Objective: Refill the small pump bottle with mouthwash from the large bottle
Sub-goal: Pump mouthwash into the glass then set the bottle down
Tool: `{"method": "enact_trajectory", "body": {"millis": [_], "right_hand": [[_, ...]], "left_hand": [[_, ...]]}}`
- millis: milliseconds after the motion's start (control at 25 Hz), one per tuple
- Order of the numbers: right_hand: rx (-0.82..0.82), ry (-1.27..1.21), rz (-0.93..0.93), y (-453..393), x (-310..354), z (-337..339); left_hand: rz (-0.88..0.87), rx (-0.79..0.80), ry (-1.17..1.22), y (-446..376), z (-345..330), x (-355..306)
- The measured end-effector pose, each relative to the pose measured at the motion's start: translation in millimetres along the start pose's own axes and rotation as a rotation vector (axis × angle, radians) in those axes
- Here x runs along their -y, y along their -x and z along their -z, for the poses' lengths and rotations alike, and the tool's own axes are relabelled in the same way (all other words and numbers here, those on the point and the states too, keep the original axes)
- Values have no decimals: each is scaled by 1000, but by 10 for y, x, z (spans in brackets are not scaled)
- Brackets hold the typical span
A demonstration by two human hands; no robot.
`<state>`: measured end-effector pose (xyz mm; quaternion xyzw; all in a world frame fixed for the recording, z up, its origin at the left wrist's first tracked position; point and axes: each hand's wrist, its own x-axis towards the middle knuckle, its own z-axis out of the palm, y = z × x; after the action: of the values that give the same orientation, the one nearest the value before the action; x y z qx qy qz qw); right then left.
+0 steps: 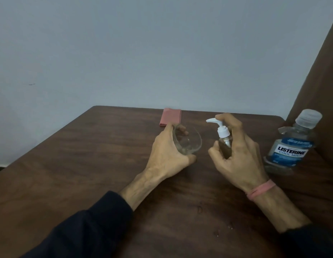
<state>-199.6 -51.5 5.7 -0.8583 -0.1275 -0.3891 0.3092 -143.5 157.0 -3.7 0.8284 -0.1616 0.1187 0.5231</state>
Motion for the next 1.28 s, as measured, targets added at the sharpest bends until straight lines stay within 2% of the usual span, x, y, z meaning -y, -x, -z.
{"method": "enact_trajectory", "body": {"millis": [200,400,920,1280], "right_hand": [[22,19,15,-20,15,24],[70,-1,31,-16,55,30],[184,-73,119,-37,158,18],[167,-40,105,-48,86,10]], "left_hand": [[-103,-3,-88,47,6,-7],[-133,-12,-96,68,28,-24],[-75,22,-9,60,11,-42],[-82,42,-4,51,-11,-24]]}}
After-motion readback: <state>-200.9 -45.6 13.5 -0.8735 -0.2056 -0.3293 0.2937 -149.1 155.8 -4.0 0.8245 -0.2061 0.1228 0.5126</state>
